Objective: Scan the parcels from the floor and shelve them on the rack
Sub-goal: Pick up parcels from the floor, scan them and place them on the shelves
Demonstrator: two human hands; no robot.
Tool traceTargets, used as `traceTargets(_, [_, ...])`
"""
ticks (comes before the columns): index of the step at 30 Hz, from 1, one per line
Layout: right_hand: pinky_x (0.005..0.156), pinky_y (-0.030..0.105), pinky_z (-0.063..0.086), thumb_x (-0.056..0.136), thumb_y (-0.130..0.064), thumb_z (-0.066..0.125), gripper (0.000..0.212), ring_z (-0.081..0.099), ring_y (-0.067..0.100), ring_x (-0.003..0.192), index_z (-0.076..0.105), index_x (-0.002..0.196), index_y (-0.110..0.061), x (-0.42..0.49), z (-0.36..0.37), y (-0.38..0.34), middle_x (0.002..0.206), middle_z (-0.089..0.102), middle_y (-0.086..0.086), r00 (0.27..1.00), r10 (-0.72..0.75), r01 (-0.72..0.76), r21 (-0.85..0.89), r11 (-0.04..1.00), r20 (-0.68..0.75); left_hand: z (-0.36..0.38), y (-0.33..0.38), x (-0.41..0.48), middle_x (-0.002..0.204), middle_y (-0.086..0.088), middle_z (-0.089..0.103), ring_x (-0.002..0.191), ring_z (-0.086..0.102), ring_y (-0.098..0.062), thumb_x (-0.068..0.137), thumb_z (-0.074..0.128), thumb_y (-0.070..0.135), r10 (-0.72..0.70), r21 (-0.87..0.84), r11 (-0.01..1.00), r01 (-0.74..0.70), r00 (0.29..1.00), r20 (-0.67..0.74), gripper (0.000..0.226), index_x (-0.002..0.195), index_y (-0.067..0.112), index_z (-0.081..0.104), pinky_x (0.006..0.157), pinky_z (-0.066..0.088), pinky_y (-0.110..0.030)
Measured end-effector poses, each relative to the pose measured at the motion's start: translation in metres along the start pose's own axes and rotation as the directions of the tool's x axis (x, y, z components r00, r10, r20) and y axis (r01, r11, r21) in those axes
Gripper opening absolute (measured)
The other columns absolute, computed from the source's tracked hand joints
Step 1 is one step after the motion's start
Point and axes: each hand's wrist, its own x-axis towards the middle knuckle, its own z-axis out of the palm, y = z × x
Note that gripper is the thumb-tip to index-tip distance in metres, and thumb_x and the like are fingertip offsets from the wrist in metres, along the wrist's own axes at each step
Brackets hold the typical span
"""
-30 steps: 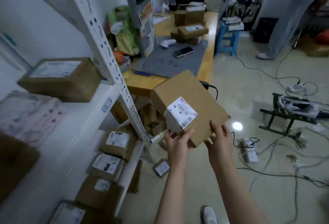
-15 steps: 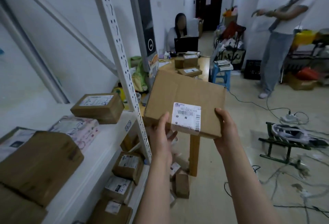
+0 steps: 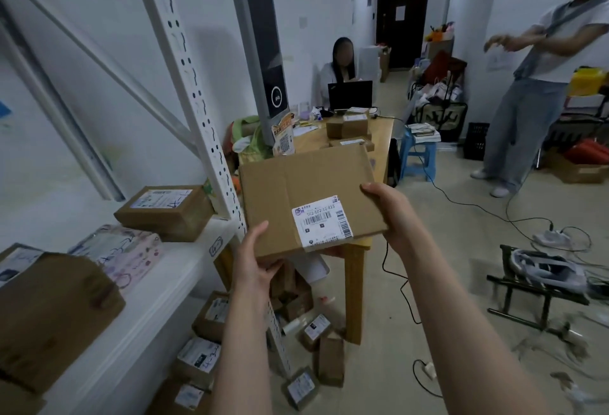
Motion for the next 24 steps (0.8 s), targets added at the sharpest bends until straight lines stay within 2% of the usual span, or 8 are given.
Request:
traceTargets(3, [0.074, 0.034, 0.051, 0.081, -0.032, 0.071, 0.022, 0.066, 0.025, 0.082, 0.070, 0.092, -0.014, 0.021, -0.013, -0.004, 0.085, 0.072, 0.008, 0.999, 0.026, -0.023, -0.055, 0.998, 0.045, 0.013, -0.006, 0.004, 0.102, -0.009, 0.070, 0.094, 0.064, -0.026, 0.091, 0.066, 0.025, 0.008, 0.088, 0.996, -0.008, 1.000, 0.001, 0.021, 0.110, 0.019, 0.065, 0.074, 0.052, -0.036])
traceTargets(5, [0.080, 0.037, 0.048, 0.087, -0.032, 0.068, 0.017, 0.064, 0.027, 0.088, 0.070, 0.094, -0.017, 0.036, -0.021, -0.005, 0.091, 0.070, 0.009, 0.996, 0.059, -0.053, -0.082, 0.995, 0.072, 0.023, -0.010, 0.006, 0.099, -0.008, 0.070, 0.090, 0.064, -0.025, 0.091, 0.067, 0.026, 0.026, 0.098, 0.995, -0.023, 0.999, -0.031, 0.018, 0.108, 0.020, 0.065, 0.069, 0.051, -0.035])
traceTargets(8, [0.080, 0.038, 0.050, 0.086, -0.038, 0.069, 0.023, 0.065, 0.027, 0.091, 0.070, 0.098, -0.018, 0.057, -0.025, -0.004, 0.098, 0.071, 0.011, 0.991, 0.113, -0.106, -0.092, 0.990, 0.073, 0.036, -0.017, 0.009, 0.101, -0.008, 0.071, 0.091, 0.065, -0.025, 0.090, 0.068, 0.027, 0.073, 0.087, 0.994, -0.065, 0.994, -0.087, 0.019, 0.108, 0.021, 0.065, 0.067, 0.050, -0.034])
traceTargets(11, [0.080, 0.040, 0.054, 0.082, -0.045, 0.071, 0.036, 0.067, 0.029, 0.099, 0.069, 0.108, -0.020, 0.077, -0.030, 0.009, 0.107, 0.071, 0.009, 0.993, 0.116, -0.114, -0.051, 0.992, 0.030, 0.050, -0.028, 0.011, 0.111, -0.010, 0.071, 0.101, 0.066, -0.028, 0.088, 0.070, 0.030, 0.097, 0.074, 0.994, -0.086, 0.982, -0.162, 0.023, 0.110, 0.024, 0.065, 0.074, 0.053, -0.036])
traceTargets(13, [0.089, 0.043, 0.053, 0.079, -0.050, 0.070, 0.047, 0.063, 0.030, 0.109, 0.066, 0.118, -0.024, 0.086, -0.035, 0.024, 0.115, 0.068, 0.009, 0.990, 0.142, -0.141, -0.033, 0.989, 0.026, 0.058, -0.034, 0.014, 0.115, -0.010, 0.069, 0.106, 0.064, -0.029, 0.089, 0.069, 0.033, 0.091, 0.046, 0.995, -0.083, 0.974, -0.207, 0.019, 0.107, 0.026, 0.063, 0.089, 0.054, -0.042])
traceTargets(15, [0.100, 0.050, 0.049, 0.080, -0.050, 0.070, 0.048, 0.062, 0.033, 0.113, 0.064, 0.121, -0.025, 0.092, -0.041, 0.039, 0.120, 0.067, 0.014, 0.975, 0.210, -0.210, -0.007, 0.978, 0.071, 0.065, -0.040, 0.020, 0.113, -0.009, 0.068, 0.106, 0.063, -0.028, 0.092, 0.066, 0.035, 0.083, 0.029, 0.997, -0.078, 0.968, -0.235, 0.019, 0.108, 0.028, 0.060, 0.098, 0.051, -0.045])
traceTargets(19, [0.100, 0.053, 0.051, 0.092, -0.036, 0.065, 0.039, 0.072, 0.027, 0.095, 0.058, 0.124, -0.013, 0.107, -0.041, 0.065, 0.113, 0.072, 0.012, 0.939, 0.312, -0.331, 0.139, 0.933, 0.142, 0.072, -0.046, 0.042, 0.113, -0.009, 0.067, 0.104, 0.062, -0.026, 0.093, 0.065, 0.037, 0.061, 0.042, 0.998, -0.051, 0.957, -0.284, 0.033, 0.122, 0.025, 0.053, 0.091, 0.051, -0.040])
traceTargets(24, [0.096, 0.054, 0.053, 0.097, -0.037, 0.061, 0.035, 0.072, 0.029, 0.100, 0.060, 0.121, -0.012, 0.142, -0.033, 0.093, 0.116, 0.072, 0.013, 0.943, 0.328, -0.330, 0.227, 0.916, 0.049, 0.066, -0.055, 0.088, 0.115, -0.011, 0.066, 0.108, 0.063, -0.029, 0.086, 0.074, 0.035, -0.051, 0.133, 0.987, 0.095, 0.953, -0.298, 0.046, 0.124, 0.021, 0.051, 0.095, 0.052, -0.043])
